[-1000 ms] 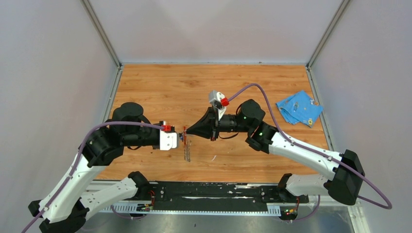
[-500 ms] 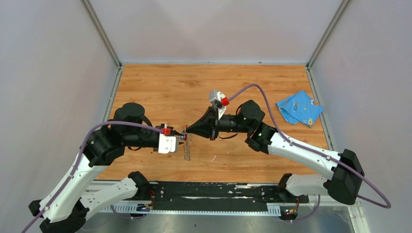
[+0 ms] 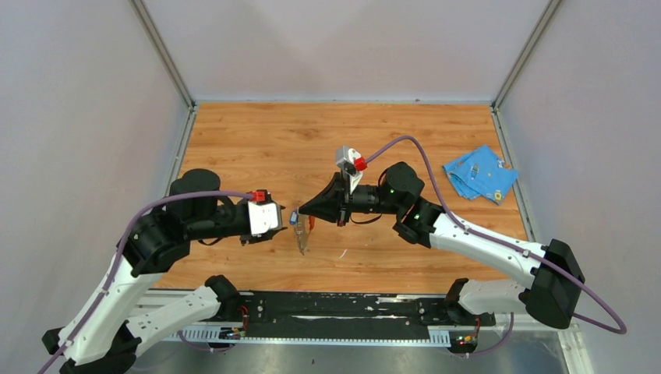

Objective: Put the keys on the keyring
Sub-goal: Adjust the key on the keyring.

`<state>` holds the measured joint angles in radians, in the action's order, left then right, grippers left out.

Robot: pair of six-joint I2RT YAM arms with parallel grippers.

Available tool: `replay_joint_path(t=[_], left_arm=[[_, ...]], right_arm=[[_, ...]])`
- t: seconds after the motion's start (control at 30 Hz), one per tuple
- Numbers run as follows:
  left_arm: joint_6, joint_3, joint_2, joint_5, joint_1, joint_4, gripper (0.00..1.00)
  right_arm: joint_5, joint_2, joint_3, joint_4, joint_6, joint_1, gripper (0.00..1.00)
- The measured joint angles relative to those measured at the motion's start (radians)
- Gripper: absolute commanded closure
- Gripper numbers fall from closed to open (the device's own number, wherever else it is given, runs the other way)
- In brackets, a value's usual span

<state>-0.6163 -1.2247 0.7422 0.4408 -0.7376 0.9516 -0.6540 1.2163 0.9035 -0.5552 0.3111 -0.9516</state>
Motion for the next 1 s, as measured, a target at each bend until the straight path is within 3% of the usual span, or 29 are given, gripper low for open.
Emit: replay_joint_path(t=[0.27,0.5,0.83,1.0], left_arm=[[0.112,-0.028,0.089,0.070,0.000,0.000,0.64],[0.154,-0.049,0.126,0.114,0.000,0.000,0.69],[0.160,-0.063,0.129,0.128,0.010,0.000,1.00],[0.158,-0.063,0.133,0.128,0.011,0.000,1.00]], right_arm=[[-0.039,0.000,0.000,-0.009,0.003,0.003,1.00],[-0.079,0.000,0.000,-0.026,0.008,0.003,1.00],[-0.108,0.000,0.000,-0.028,0.008,0.003,1.00],[-0.124,0.000,0.000,-0.025,0.008,0.003,1.00]])
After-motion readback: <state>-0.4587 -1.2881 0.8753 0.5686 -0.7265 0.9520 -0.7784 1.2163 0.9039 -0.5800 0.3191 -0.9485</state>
